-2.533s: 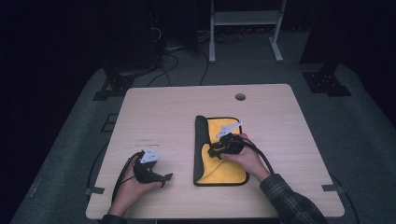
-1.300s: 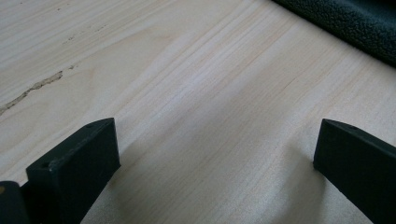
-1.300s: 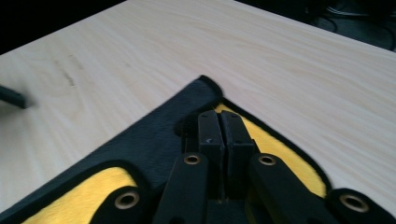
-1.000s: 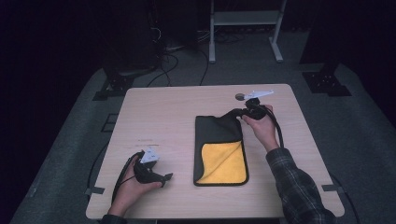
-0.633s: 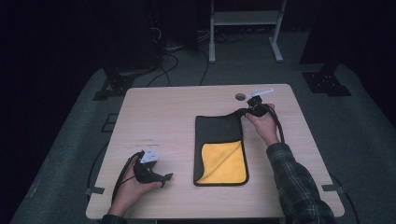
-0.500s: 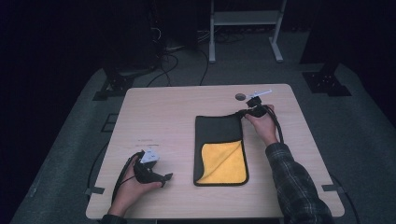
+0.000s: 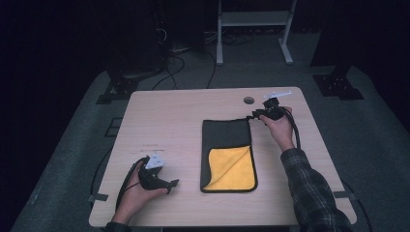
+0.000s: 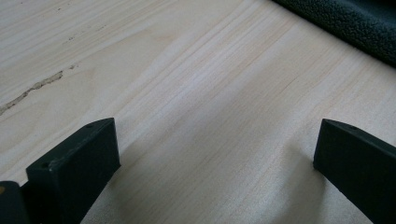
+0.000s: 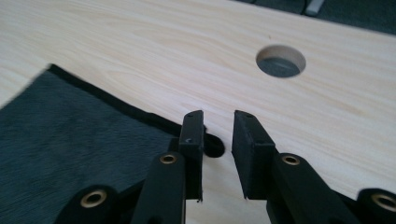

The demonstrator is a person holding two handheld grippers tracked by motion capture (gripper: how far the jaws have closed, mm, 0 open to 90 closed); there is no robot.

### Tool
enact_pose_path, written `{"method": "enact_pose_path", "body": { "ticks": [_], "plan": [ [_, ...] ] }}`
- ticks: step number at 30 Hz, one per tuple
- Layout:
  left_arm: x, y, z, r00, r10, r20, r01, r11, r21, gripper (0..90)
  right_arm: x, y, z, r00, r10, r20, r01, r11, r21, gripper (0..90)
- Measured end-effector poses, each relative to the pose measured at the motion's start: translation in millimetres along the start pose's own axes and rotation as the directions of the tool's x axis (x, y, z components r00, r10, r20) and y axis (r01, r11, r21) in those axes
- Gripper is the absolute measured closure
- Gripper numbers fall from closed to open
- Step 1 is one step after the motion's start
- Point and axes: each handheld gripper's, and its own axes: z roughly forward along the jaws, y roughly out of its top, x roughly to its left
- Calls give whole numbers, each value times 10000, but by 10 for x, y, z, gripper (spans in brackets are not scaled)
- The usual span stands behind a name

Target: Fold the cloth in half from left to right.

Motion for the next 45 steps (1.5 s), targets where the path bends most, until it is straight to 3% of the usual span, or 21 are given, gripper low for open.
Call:
{"method": "enact_pose_path", "body": {
  "ticks": [5,9,14,26,35,40,45],
  "plan": [
    [0,1,-1,10000,0,-6,0,10000,24,0,147,-16,-167,9980,-393,-494,379,9989,-283,735],
    [0,1,-1,10000,1,-7,-1,10000,27,0,285,-62,-279,9923,-725,-1001,701,9972,-273,744],
    [-1,2,-1,10000,-8,-15,8,10000,25,0,429,-119,-363,9855,-1084,-1306,1060,9940,-259,735],
    [1,2,-2,10000,14,-25,-14,10000,32,0,733,-300,-495,9680,-1245,-2179,1131,9915,-639,665],
    [1,2,0,10000,9,-23,-9,10000,16,0,1066,-353,-333,9441,-1571,-2899,1482,9876,-526,564],
    [0,2,-1,10000,7,-22,-7,10000,20,0,1266,-356,-174,9288,-1753,-3266,1732,9842,-360,556],
    [-1,2,-1,10000,-8,-13,8,10000,23,0,1404,-363,-3,9198,-1849,-3460,1914,9814,-158,550]
  ]
}}
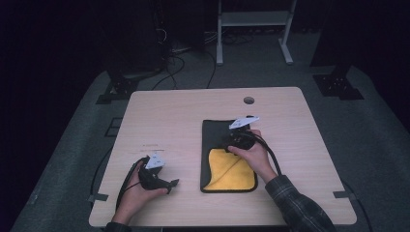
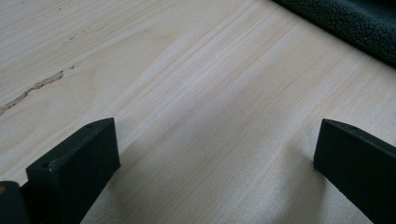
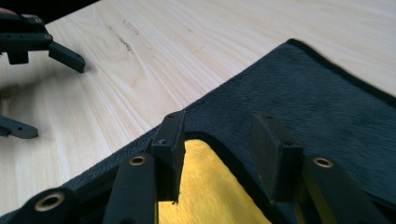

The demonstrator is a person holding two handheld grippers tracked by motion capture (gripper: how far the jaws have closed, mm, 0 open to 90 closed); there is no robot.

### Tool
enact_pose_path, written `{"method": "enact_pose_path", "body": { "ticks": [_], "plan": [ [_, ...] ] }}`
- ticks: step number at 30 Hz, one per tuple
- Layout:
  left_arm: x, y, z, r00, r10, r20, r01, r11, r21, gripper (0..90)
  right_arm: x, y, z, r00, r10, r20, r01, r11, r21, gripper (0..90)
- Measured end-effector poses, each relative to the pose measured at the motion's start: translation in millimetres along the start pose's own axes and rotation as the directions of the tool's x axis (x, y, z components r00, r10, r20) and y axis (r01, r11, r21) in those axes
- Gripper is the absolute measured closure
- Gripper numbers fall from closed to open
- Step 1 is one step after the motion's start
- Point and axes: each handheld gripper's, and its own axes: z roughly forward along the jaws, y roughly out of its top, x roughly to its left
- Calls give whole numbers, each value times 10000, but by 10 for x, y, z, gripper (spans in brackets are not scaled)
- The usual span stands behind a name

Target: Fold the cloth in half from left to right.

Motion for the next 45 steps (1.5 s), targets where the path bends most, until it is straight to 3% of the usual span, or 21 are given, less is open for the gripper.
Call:
{"method": "enact_pose_path", "body": {
  "ticks": [15,20,24,27,33,38,45],
  "plan": [
    [0,1,-2,10000,1,5,-1,10000,26,0,42,-63,455,9981,-594,133,580,9947,852,572],
    [0,1,-2,10000,2,4,-2,10000,28,0,65,-88,465,9954,-949,166,929,9913,937,718],
    [0,1,-2,10000,0,1,0,10000,30,0,62,-102,451,9967,-796,-169,808,9925,915,826],
    [0,1,-1,10000,1,2,-1,10000,15,0,60,-75,390,9979,-554,-343,580,9952,790,839],
    [0,0,0,10000,2,1,-2,10000,3,0,53,-32,143,9973,-534,-511,560,9972,502,842],
    [1,0,-1,10000,20,-9,-20,10000,4,0,44,-61,-54,9969,-278,-730,302,9990,330,843],
    [0,1,-1,10000,4,1,-4,10000,17,0,89,-170,-280,9959,-389,-818,421,9984,377,842]
  ]
}}
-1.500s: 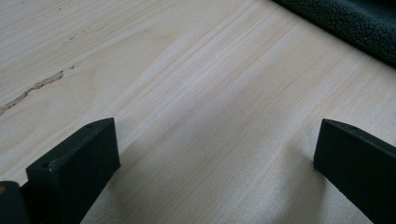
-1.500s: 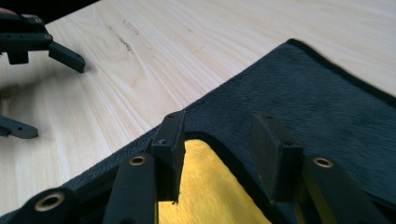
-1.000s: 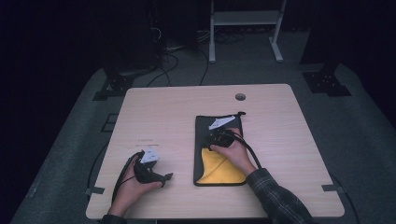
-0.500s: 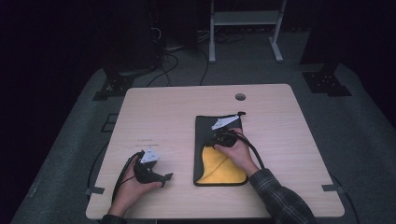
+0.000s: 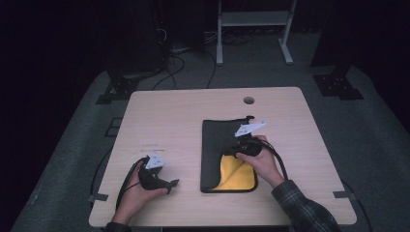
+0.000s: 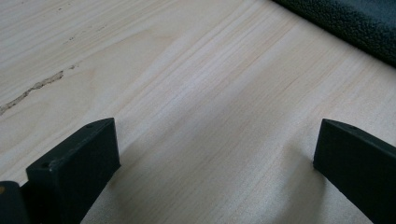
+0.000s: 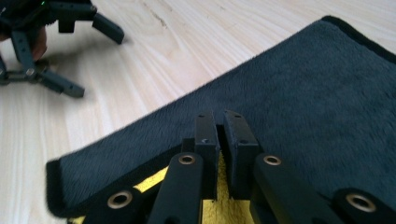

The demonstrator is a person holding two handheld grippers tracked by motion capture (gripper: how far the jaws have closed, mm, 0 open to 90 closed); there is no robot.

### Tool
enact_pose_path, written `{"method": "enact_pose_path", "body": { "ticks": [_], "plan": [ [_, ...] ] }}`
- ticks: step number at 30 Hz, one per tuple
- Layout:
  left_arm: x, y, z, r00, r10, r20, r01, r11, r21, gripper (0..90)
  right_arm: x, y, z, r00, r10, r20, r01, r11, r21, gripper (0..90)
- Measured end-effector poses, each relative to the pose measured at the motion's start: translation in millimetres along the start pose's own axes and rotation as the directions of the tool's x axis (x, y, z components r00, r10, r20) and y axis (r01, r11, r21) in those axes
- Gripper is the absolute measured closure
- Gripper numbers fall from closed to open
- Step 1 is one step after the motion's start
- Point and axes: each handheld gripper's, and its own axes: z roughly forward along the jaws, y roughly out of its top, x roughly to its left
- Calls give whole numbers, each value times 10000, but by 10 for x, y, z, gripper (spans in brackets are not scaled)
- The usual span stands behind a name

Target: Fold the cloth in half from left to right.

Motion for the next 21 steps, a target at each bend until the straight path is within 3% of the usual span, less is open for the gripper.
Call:
{"method": "enact_pose_path", "body": {
  "ticks": [15,21],
  "plan": [
    [0,1,-1,10000,1,3,-1,10000,16,0,71,-354,-438,9994,358,-24,-359,9993,-82,834],
    [0,1,-1,10000,1,1,-1,10000,17,0,129,-529,-540,9995,323,51,-324,9993,167,821]
  ]
}}
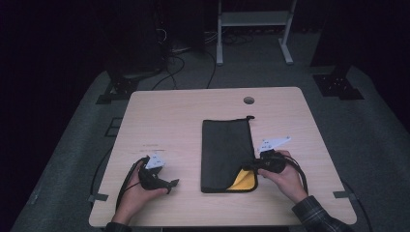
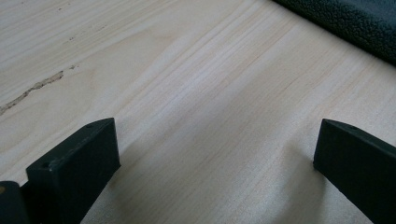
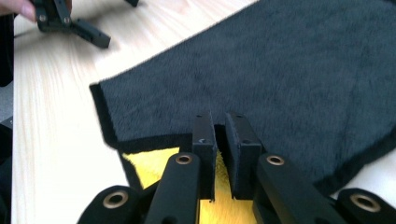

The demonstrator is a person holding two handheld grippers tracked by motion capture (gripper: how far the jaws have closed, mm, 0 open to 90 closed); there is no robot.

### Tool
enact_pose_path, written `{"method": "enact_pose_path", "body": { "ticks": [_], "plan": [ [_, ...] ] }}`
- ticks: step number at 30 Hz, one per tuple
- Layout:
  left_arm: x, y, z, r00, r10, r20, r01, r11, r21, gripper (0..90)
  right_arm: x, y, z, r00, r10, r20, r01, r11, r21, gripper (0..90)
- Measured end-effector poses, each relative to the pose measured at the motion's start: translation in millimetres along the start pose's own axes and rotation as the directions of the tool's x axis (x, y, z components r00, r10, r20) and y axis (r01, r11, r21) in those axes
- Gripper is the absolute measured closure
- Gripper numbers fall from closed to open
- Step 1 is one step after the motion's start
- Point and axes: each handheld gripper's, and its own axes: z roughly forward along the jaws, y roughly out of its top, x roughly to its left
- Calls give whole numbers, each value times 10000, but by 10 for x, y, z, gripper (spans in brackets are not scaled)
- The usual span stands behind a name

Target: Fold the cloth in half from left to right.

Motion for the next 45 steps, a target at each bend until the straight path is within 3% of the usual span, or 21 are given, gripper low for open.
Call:
{"method": "enact_pose_path", "body": {
  "ticks": [9,17,24,30,35,45],
  "plan": [
    [0,0,2,10000,-3,-3,3,10000,-33,0,58,-222,-92,9999,-78,149,70,9988,479,789],
    [-1,0,3,10000,-10,-5,10,10000,-38,0,79,-444,-278,10000,-52,77,46,9975,707,761],
    [0,0,2,10000,-13,-8,13,10000,-33,0,73,-604,-427,9994,306,187,-319,9967,746,747],
    [2,6,1,10000,-21,-16,21,10000,-83,0,-11,-523,-474,9975,399,581,-410,9990,185,674],
    [36,59,-5,9998,-119,163,122,9997,-191,139,-133,-416,-439,9940,448,997,-427,9988,-227,595],
    [106,315,71,9997,-87,237,98,9990,-447,272,-378,-165,-308,9868,385,1573,-335,9988,-345,510]
  ]
}}
